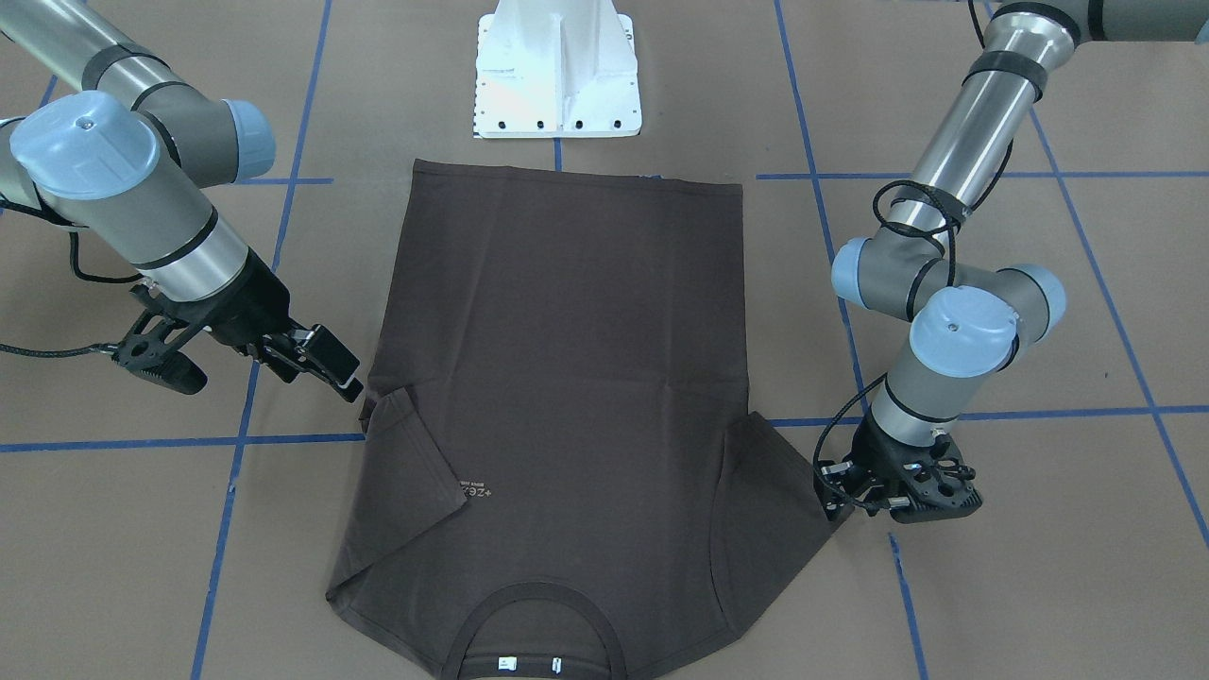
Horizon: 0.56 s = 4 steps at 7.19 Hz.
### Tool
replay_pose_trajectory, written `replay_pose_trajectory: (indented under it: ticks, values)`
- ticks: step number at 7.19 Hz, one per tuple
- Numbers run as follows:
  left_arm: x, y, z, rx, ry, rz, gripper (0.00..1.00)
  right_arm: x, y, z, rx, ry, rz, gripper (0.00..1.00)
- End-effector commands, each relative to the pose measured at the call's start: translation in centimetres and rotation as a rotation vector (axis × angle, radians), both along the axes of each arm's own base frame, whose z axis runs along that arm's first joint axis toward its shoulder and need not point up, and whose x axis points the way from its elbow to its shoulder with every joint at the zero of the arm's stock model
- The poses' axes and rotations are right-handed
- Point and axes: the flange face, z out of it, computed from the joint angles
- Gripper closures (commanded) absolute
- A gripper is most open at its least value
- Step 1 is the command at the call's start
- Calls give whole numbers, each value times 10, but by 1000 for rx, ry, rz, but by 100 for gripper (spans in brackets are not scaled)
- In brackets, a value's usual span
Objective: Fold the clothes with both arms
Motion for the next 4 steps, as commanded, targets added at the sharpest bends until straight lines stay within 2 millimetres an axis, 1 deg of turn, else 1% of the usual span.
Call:
replay_pose_trajectory:
  ticks: [1,3,4]
  values:
    - [1,0,0,0,0,1,51,1,-1,1,-1,1,1,0]
    - [4,2,3,-6,-5,6,61,3,-2,1,-2,0,5,0]
    - [5,1,1,-2,-3,7,96,4,-3,1,-2,0,6,0]
